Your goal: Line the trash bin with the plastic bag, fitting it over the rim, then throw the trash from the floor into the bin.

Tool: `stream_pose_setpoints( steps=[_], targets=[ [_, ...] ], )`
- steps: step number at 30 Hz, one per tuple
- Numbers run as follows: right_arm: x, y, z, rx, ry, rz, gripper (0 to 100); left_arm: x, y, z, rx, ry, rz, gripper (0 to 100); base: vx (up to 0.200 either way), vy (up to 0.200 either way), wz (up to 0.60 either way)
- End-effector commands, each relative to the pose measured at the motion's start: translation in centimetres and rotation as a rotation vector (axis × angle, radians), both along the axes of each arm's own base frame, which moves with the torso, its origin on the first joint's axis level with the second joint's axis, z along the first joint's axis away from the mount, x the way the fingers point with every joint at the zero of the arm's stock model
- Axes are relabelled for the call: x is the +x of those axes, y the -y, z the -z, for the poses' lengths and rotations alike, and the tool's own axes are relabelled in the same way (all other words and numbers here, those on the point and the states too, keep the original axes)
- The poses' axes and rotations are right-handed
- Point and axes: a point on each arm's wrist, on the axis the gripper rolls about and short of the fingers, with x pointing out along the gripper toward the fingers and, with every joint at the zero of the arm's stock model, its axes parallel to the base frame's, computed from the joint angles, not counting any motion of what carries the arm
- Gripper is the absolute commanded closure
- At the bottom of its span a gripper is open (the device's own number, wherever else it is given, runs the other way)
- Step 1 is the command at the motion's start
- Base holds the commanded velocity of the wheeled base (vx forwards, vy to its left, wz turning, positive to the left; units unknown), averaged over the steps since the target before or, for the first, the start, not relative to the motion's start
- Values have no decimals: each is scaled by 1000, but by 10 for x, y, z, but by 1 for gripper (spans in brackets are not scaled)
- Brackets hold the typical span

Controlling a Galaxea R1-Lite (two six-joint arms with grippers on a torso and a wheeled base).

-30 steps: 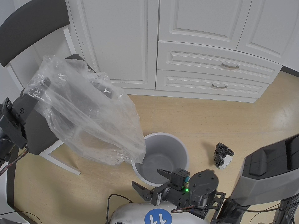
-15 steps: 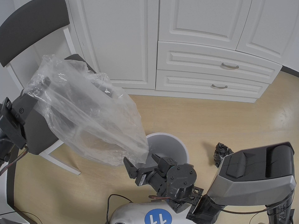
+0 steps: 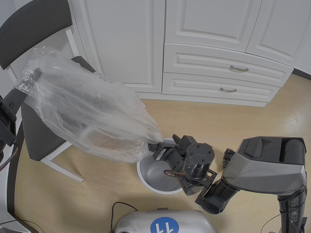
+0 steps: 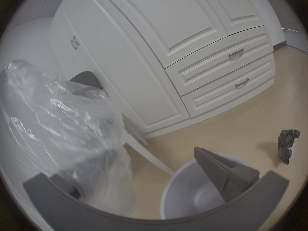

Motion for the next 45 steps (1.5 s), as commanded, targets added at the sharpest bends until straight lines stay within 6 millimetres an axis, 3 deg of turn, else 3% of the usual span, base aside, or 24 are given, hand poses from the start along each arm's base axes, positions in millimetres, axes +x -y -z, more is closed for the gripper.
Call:
stream_pose_setpoints(
  steps=[1,10,26,45],
  targets=[
    [7,10,-19,70,8,15,0,-7,-4,-5,-16,30,0,100,0,0,0],
    [-10,20,-40,282,-214,-221,0,-8,-3,-5,-15,30,14,100,0,0,0],
    [-12,14,-18,295,-231,-266,0,-11,0,-10,-34,42,49,100,0,0,0],
    [-22,8,-6,302,-214,-299,0,-11,1,-14,-77,27,79,100,0,0,0]
  ],
)
